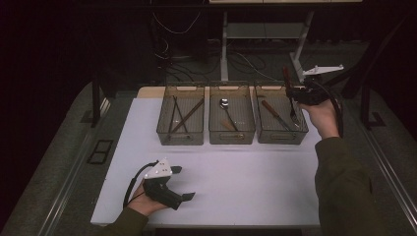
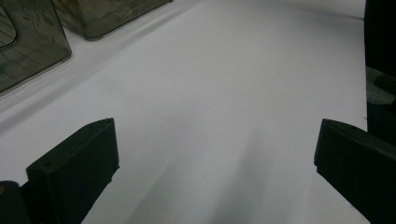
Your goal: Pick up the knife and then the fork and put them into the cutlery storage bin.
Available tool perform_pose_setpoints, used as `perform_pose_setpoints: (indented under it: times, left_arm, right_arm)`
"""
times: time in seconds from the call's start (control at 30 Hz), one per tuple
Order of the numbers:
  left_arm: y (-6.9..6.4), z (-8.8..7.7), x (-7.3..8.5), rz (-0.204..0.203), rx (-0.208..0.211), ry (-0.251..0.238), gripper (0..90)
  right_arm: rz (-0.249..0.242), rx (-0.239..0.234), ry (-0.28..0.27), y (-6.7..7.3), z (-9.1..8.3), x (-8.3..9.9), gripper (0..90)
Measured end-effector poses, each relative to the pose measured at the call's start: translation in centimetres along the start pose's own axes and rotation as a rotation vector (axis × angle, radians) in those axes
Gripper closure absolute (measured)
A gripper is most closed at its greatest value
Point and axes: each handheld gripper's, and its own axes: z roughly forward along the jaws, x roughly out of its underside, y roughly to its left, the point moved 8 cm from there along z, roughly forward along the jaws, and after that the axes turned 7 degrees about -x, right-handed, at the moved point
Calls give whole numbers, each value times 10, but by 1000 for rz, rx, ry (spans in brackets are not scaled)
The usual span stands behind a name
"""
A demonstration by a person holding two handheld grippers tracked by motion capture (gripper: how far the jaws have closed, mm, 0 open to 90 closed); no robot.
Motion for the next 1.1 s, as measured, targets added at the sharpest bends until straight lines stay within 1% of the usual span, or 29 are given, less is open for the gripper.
perform_pose_setpoints:
  times: [0.07,0.1,0.17,0.23,0.33,0.47,0.53,0.57,0.6,0.63,0.67,0.7,0.77,0.83,0.87,0.93,0.97,1.03,1.07,1.1]
  left_arm:
    - [0,0,0,0,0,2,0]
    - [0,0,0,0,-1,2,0]
    - [-1,0,0,2,0,0,0]
    - [-1,0,0,4,1,-1,0]
    - [-1,0,0,3,2,0,0]
    - [-1,0,0,6,3,0,0]
    - [-1,1,0,6,4,0,0]
    - [-1,1,0,5,4,2,0]
    - [-1,1,0,5,4,3,0]
    - [-1,1,0,5,4,3,0]
    - [-2,1,0,5,4,2,0]
    - [-1,1,0,6,4,2,0]
    - [-1,0,0,6,4,0,0]
    - [-1,0,0,7,4,2,0]
    - [-1,0,0,6,3,2,0]
    - [-1,0,0,6,4,0,0]
    - [-1,0,0,6,5,2,0]
    - [-2,1,0,6,6,4,0]
    - [-2,1,0,6,7,5,0]
    - [-2,1,0,6,7,6,0]
  right_arm:
    - [21,1,2,-3,6,5,776]
    - [20,7,4,-6,9,7,776]
    - [38,7,11,-9,14,13,776]
    - [48,12,34,-12,19,20,776]
    - [43,19,68,-15,25,33,776]
    - [51,14,125,-18,34,51,775]
    - [60,-2,134,-17,37,57,773]
    - [54,2,152,-17,39,59,771]
    - [51,7,174,-17,41,61,762]
    - [47,2,203,-16,42,63,739]
    - [42,11,207,-15,43,63,684]
    - [43,9,196,-15,43,62,657]
    - [66,-16,178,-13,43,59,583]
    - [69,-19,165,-12,42,57,527]
    - [81,-23,144,-11,42,55,493]
    - [112,-48,112,-9,41,52,423]
    - [121,-48,99,-9,41,51,388]
    - [118,-34,80,-8,41,49,335]
    - [121,-35,65,-7,40,48,308]
    - [134,-42,51,-6,40,47,281]
